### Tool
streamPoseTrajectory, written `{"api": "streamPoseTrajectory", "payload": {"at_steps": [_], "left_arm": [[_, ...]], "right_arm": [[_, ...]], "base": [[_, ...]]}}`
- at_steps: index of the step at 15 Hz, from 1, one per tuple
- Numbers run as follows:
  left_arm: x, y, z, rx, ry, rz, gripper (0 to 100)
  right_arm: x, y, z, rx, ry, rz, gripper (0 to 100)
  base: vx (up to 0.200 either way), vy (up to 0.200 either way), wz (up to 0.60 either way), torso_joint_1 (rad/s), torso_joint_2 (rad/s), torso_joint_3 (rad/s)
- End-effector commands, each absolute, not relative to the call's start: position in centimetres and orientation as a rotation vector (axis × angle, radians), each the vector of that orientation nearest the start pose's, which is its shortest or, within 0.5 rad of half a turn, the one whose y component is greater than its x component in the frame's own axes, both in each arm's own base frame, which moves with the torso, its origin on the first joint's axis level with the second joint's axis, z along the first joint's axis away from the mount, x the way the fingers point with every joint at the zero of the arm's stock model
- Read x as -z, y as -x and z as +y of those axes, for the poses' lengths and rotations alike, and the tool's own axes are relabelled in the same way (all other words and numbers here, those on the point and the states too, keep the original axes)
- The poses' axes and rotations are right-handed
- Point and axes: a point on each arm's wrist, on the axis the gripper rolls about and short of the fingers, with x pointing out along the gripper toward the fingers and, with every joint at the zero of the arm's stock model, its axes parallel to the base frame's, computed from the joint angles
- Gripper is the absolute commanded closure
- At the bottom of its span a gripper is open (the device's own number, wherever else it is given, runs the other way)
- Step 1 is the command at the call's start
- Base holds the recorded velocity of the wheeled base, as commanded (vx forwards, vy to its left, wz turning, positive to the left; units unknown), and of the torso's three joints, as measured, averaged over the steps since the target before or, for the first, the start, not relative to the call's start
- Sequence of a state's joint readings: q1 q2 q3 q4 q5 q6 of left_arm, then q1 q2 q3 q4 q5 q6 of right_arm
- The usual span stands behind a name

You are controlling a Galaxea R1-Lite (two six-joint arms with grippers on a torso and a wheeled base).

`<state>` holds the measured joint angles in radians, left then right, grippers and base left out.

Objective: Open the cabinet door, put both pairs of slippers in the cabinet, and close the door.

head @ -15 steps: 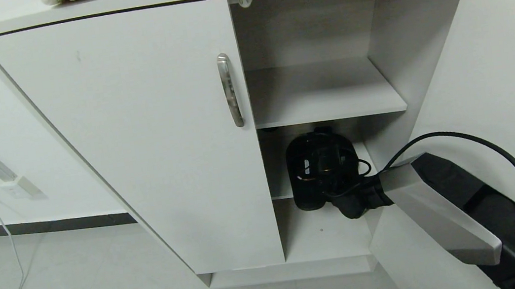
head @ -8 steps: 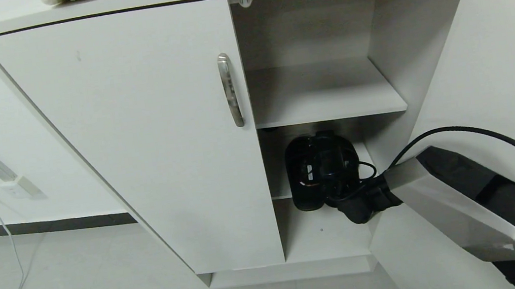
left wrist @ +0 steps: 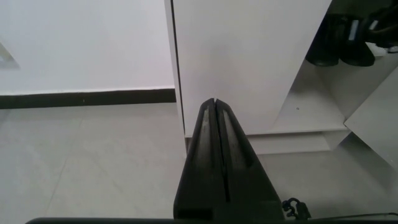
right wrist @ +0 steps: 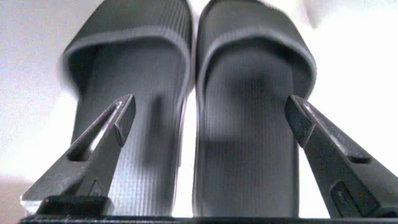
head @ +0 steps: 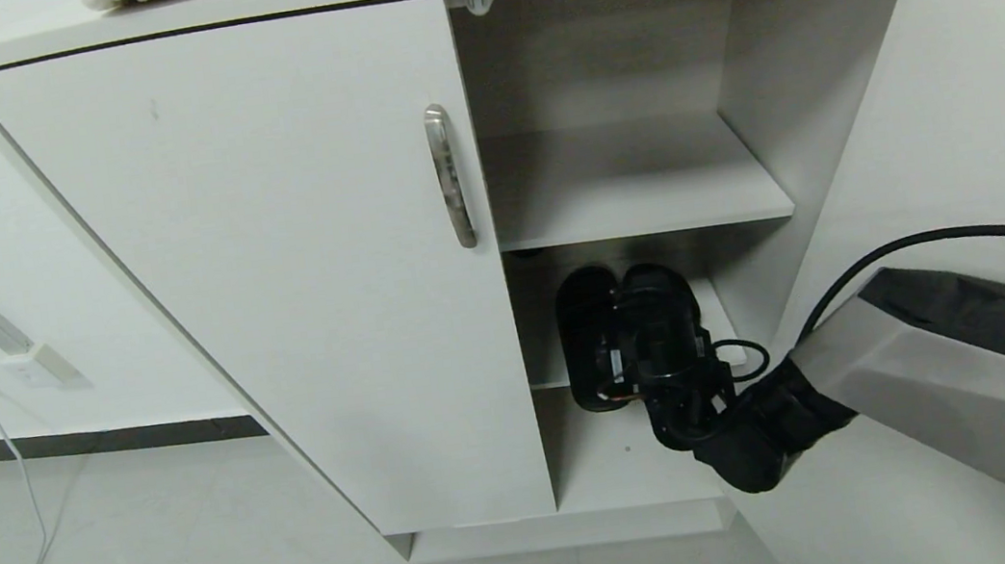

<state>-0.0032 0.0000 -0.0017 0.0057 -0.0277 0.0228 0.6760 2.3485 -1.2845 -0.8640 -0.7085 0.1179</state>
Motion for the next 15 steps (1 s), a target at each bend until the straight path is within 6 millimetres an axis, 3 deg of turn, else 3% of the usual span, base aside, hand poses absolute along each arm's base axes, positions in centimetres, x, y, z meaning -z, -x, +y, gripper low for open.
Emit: {"api": "streamPoseTrajectory", "payload": {"at_steps": [1,4,13,15], "left_arm": [[-7.5,2.3,-0.1,0.032,-0.023,0.006,100],[-7.5,2.3,-0.1,0.032,-0.023,0.006,100],[-7.5,2.3,-0.1,0.032,-0.021,0.006,100],[-7.5,2.3,-0.1,0.029,-0.017,0.006,100]], "right_arm": [[-9.5,-32.2,26.7,-0.009,0.015,0.152,0],[-8.7,-29.8,26.4,-0.041,0.022,0.158,0],[-8.5,-29.1,26.5,-0.047,0.025,0.157,0],[-8.5,-29.1,26.5,-0.047,0.025,0.157,0]], "base": [[0.0,0.0,0.0,0.0,0.0,0.0],[0.0,0.0,0.0,0.0,0.0,0.0],[0.0,0.0,0.0,0.0,0.0,0.0],[-0.2,0.0,0.0,0.002,0.0,0.0]]}}
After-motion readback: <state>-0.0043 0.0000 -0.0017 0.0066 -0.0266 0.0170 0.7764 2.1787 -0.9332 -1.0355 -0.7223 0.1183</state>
